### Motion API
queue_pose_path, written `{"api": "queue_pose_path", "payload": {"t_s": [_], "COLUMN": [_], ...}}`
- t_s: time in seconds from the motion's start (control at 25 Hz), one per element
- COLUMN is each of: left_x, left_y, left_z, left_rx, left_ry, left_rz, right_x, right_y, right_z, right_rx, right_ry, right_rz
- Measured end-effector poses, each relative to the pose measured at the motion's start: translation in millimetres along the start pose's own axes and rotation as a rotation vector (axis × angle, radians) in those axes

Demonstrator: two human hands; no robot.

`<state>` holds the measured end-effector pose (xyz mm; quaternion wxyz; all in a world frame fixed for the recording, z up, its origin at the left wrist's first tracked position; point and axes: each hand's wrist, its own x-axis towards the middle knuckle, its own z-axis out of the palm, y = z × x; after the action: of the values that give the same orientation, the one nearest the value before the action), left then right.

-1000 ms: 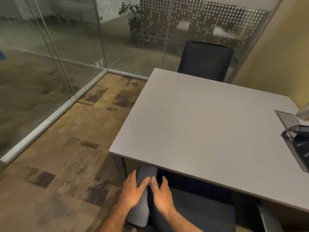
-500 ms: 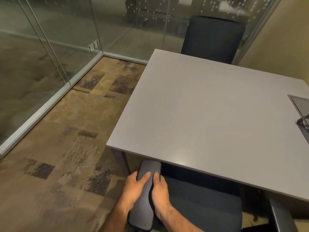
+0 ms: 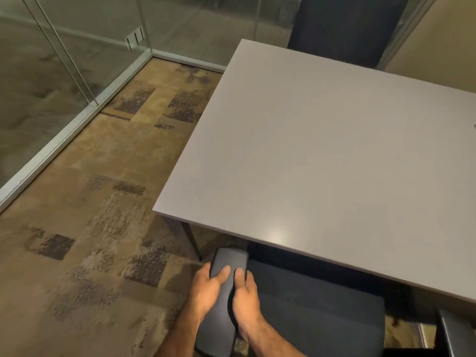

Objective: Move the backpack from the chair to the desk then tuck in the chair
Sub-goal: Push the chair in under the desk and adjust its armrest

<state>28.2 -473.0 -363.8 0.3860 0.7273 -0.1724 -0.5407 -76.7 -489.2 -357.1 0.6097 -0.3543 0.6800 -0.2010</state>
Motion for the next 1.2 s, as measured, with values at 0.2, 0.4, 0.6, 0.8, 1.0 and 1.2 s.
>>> {"api": "queue_pose_path", "payload": {"t_s": [0.2, 0.4, 0.6, 0.8, 1.0, 1.2], "left_x": [10.1, 14.9, 8.3, -10.0, -67.2, -120.0], "left_y": [-12.1, -4.9, 4.6, 15.2, 72.3, 121.3], "left_z": [1.4, 2.4, 4.2, 7.6, 21.6, 31.6], "left_rx": [-0.002, 0.102, 0.189, 0.337, 0.618, 1.114], "left_ry": [0.017, 0.016, 0.022, 0.021, 0.040, 0.055], "left_rz": [0.005, 0.030, 0.030, 0.070, 0.354, 0.568], "right_x": [16.2, 20.7, 14.8, 4.2, -62.8, -105.2], "right_y": [15.5, 12.9, 1.2, -7.0, -67.3, -99.1], "right_z": [-0.1, 3.6, 2.3, -9.8, -65.0, -134.8], "right_rx": [-0.051, -0.050, 0.038, -0.091, -0.531, -1.007], "right_ry": [-0.014, 0.000, -0.020, -0.105, -0.002, 0.142], "right_rz": [-0.012, 0.002, 0.108, 0.036, -0.393, -0.691]}}
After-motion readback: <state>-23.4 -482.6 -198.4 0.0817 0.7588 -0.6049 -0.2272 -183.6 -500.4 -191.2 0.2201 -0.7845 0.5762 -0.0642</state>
